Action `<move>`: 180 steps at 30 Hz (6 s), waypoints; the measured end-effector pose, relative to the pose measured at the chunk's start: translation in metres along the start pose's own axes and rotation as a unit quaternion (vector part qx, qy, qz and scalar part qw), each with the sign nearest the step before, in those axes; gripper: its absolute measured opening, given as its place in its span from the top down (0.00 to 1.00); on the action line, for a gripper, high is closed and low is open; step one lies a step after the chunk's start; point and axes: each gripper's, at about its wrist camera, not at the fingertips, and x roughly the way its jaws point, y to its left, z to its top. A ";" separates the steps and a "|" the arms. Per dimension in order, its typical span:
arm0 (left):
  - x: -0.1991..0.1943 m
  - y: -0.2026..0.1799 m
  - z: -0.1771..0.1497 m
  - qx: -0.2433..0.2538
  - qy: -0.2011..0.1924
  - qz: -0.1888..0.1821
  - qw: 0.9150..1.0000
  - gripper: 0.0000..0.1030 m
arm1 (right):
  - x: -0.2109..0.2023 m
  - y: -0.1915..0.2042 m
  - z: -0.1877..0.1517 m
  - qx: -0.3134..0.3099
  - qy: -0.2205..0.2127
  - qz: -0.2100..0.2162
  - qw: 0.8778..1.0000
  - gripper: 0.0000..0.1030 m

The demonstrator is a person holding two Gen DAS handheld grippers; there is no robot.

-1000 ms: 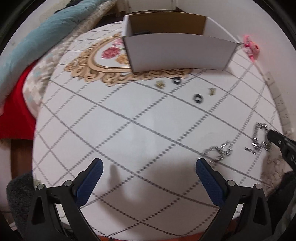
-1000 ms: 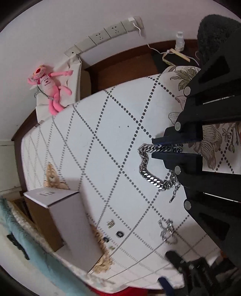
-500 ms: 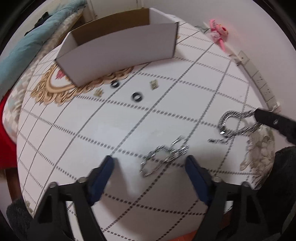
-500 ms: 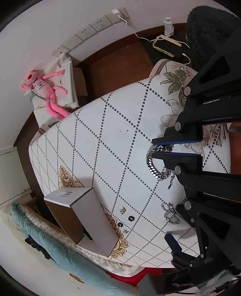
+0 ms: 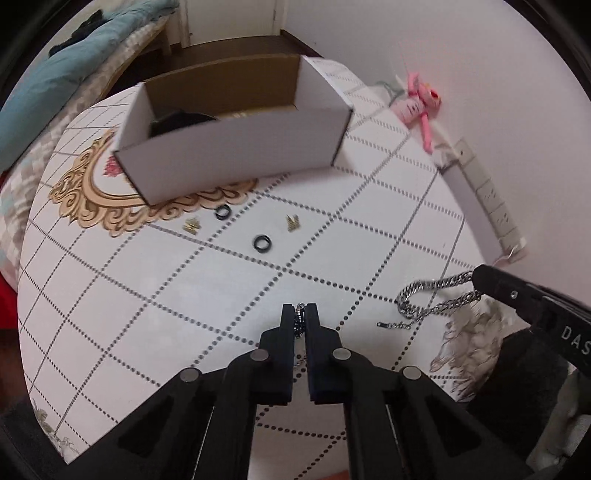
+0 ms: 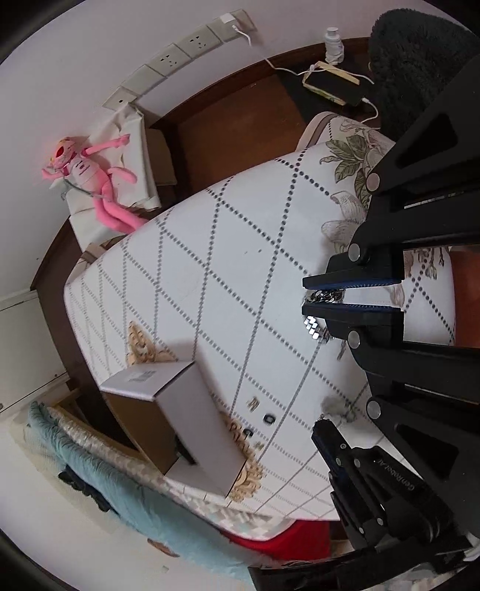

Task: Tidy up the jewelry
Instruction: 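Carry both silver chains into the white box while both tools open, then lift both open tools out of the box, then pinch a tiny gold earring with the right tool while the left tool pinches a black ring, then lower the earring and ring into the white box while both tools open, then lift both open tools out of the box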

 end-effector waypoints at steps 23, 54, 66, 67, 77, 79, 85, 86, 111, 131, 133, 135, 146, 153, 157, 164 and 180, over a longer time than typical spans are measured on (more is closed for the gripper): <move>-0.104 0.041 0.088 -0.043 -0.115 -0.055 0.991 0.97 | -0.070 0.071 0.079 -0.063 -0.069 0.089 0.992 0.99; -0.035 0.121 0.164 -0.083 -0.052 0.114 0.989 0.00 | 0.050 0.138 0.174 -0.154 0.043 -0.036 0.987 0.07; -0.063 0.121 0.137 -0.088 -0.088 0.154 0.980 0.00 | 0.009 0.143 0.147 -0.167 -0.039 -0.055 0.984 0.02; -0.065 0.120 0.127 -0.089 -0.092 0.167 0.978 0.00 | 0.008 0.141 0.138 -0.167 -0.038 -0.049 0.984 0.02; -0.016 0.119 0.040 -0.099 -0.040 0.206 0.973 0.00 | 0.077 0.113 0.057 -0.109 0.045 0.023 0.993 0.43; -0.007 0.119 0.033 -0.100 -0.031 0.211 0.972 0.00 | 0.087 0.113 0.047 -0.108 0.043 0.024 0.993 0.46; 0.010 0.118 0.018 -0.100 -0.017 0.213 0.972 0.00 | 0.101 0.121 0.033 -0.126 0.032 0.015 0.991 0.89; 0.012 0.118 0.017 -0.101 -0.017 0.213 0.972 0.00 | 0.102 0.121 0.032 -0.129 0.029 0.014 0.991 0.91; 0.043 0.055 0.048 -0.006 -0.040 0.101 0.994 0.87 | 0.082 0.075 0.040 -0.064 0.005 -0.002 0.998 0.91; -0.033 0.064 0.068 -0.047 -0.085 0.008 0.995 0.92 | 0.016 0.095 0.078 -0.064 -0.047 0.065 0.995 0.91; -0.042 0.067 0.089 -0.053 -0.090 -0.004 0.994 0.92 | 0.009 0.101 0.094 -0.072 -0.057 0.070 0.993 0.91; -0.042 0.068 0.109 -0.050 -0.092 -0.001 0.995 0.92 | 0.008 0.108 0.110 -0.080 -0.060 0.072 0.992 0.91; -0.005 0.096 0.194 -0.048 -0.036 0.027 0.998 0.89 | 0.071 0.136 0.198 -0.117 0.019 0.049 0.992 0.91; -0.005 0.106 0.206 -0.056 -0.038 0.069 0.995 0.19 | 0.086 0.138 0.215 -0.123 0.037 0.017 0.992 0.60; -0.009 0.117 0.205 -0.068 -0.037 0.091 0.993 0.00 | 0.080 0.138 0.214 -0.130 0.028 -0.006 0.991 0.55; -0.017 0.123 0.187 -0.077 -0.057 0.119 0.988 0.00 | 0.073 0.138 0.199 -0.162 0.009 -0.089 0.983 0.04; -0.053 0.113 0.158 -0.085 -0.075 0.128 0.985 0.00 | 0.024 0.136 0.167 -0.161 -0.032 -0.097 0.982 0.01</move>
